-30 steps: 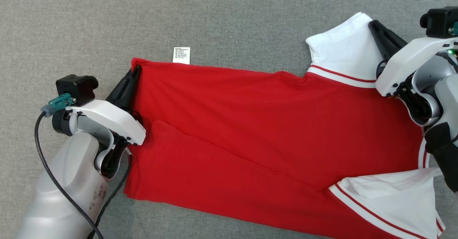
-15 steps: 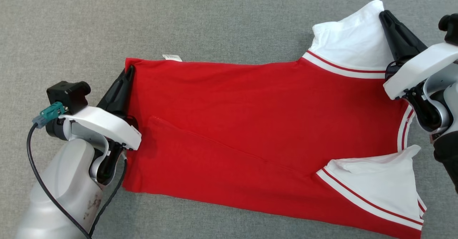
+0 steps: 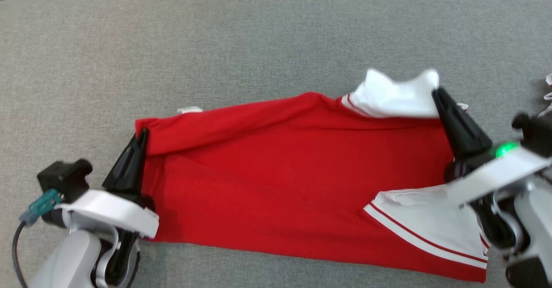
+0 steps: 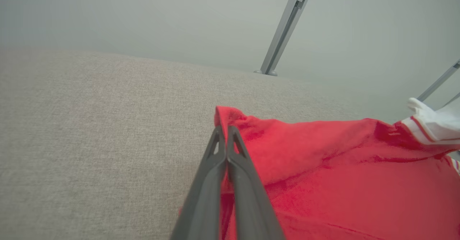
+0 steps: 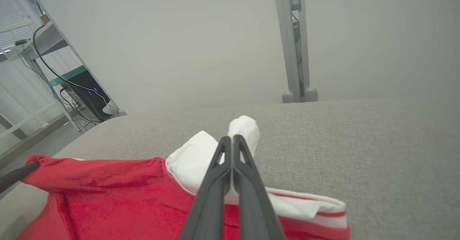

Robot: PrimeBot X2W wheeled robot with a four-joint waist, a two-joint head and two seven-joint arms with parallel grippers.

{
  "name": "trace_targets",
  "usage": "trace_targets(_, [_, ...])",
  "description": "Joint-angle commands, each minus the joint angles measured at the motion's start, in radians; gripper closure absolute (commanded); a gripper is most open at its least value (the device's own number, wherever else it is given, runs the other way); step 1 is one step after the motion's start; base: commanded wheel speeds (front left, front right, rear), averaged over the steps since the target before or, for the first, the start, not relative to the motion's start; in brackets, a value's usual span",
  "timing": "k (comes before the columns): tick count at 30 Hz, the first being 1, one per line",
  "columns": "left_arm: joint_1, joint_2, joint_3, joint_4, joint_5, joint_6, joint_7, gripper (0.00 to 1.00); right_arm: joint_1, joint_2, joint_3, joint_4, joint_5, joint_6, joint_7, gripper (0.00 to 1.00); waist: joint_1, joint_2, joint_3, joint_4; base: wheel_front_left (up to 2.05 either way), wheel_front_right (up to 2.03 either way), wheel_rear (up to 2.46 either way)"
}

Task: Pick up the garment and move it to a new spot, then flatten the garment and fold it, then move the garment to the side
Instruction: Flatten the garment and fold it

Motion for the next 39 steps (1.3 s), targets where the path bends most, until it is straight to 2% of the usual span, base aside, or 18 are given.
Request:
trace_targets(1, [0.039, 0.018, 0.012, -0.038, -0.013, 0.020, 0.007, 1.00, 0.068, 0.007, -0.027, -0.040, -0.009, 0.000, 0.001, 1.00, 0.0000, -0.0001, -0.003, -0.007, 0.00, 0.00, 0.00])
trace_targets(4, [0.119, 0.037, 0.034, -0.113, -0.038, 0.059, 0.018, 1.00, 0.218, 0.054, -0.091, -0.116, -0.021, 0.000, 0.006, 1.00, 0.0000, -0.0001, 0.000, -0.015, 0.00, 0.00, 0.00])
trace_targets(9, [0.181, 0.043, 0.050, -0.147, -0.067, 0.083, 0.025, 1.00, 0.348, 0.116, -0.150, -0.160, -0.041, 0.000, 0.002, 1.00, 0.0000, -0.0001, -0.003, -0.017, 0.00, 0.00, 0.00])
trace_targets(14, [0.205, 0.042, 0.057, -0.144, -0.075, 0.097, 0.023, 1.00, 0.437, 0.163, -0.184, -0.196, -0.048, 0.000, -0.002, 1.00, 0.0000, -0.0001, -0.009, -0.015, 0.00, 0.00, 0.00])
trace_targets(19, [0.214, 0.032, 0.057, -0.118, -0.095, 0.090, 0.031, 1.00, 0.481, 0.187, -0.202, -0.190, -0.057, 0.000, 0.027, 1.00, 0.0000, -0.0001, -0.009, -0.019, 0.00, 0.00, 0.00])
trace_targets(20, [0.214, 0.028, 0.058, -0.109, -0.101, 0.088, 0.032, 0.85, 0.486, 0.197, -0.202, -0.187, -0.054, 0.000, 0.031, 0.94, 0.0000, -0.0001, -0.009, -0.020, 0.00, 0.00, 0.00])
trace_targets(21, [0.211, 0.028, 0.059, -0.097, -0.099, 0.091, 0.030, 0.62, 0.489, 0.199, -0.203, -0.184, -0.059, 0.000, 0.038, 0.61, 0.0000, -0.0001, -0.009, -0.021, 0.00, 0.00, 0.00])
trace_targets(22, [0.208, 0.024, 0.061, -0.087, -0.101, 0.092, 0.026, 0.18, 0.492, 0.199, -0.206, -0.180, -0.074, 0.000, 0.039, 0.00, 0.0000, -0.0001, -0.011, -0.023, 0.00, 0.00, 0.00])
trace_targets(23, [0.205, 0.017, 0.063, -0.080, -0.103, 0.092, 0.023, 0.00, 0.495, 0.204, -0.207, -0.179, -0.082, 0.000, 0.040, 0.00, 0.0000, -0.0001, -0.012, -0.024, 0.00, 0.00, 0.00])
trace_targets(25, [0.198, 0.020, 0.066, -0.066, -0.075, 0.107, 0.010, 0.00, 0.504, 0.216, -0.212, -0.184, -0.101, 0.000, 0.028, 0.00, 0.0000, -0.0001, -0.016, -0.026, 0.00, 0.00, 0.00])
trace_targets(29, [0.209, -0.011, 0.101, -0.074, -0.022, 0.132, -0.014, 0.00, 0.516, 0.224, -0.240, -0.216, -0.151, 0.000, -0.005, 0.00, 0.0000, -0.0001, -0.030, -0.032, 0.00, 0.00, 0.00])
trace_targets(33, [0.212, -0.060, 0.195, -0.149, 0.091, 0.151, -0.019, 0.00, 0.515, 0.249, -0.313, -0.268, -0.229, 0.000, -0.051, 0.00, 0.0000, -0.0001, -0.042, -0.034, 0.00, 0.00, 0.00])
trace_targets(39, [0.237, -0.150, 0.326, -0.256, 0.270, 0.115, -0.018, 0.00, 0.479, 0.298, -0.427, -0.337, -0.362, 0.000, -0.075, 0.00, 0.0000, -0.0001, -0.063, -0.031, 0.00, 0.00, 0.00])
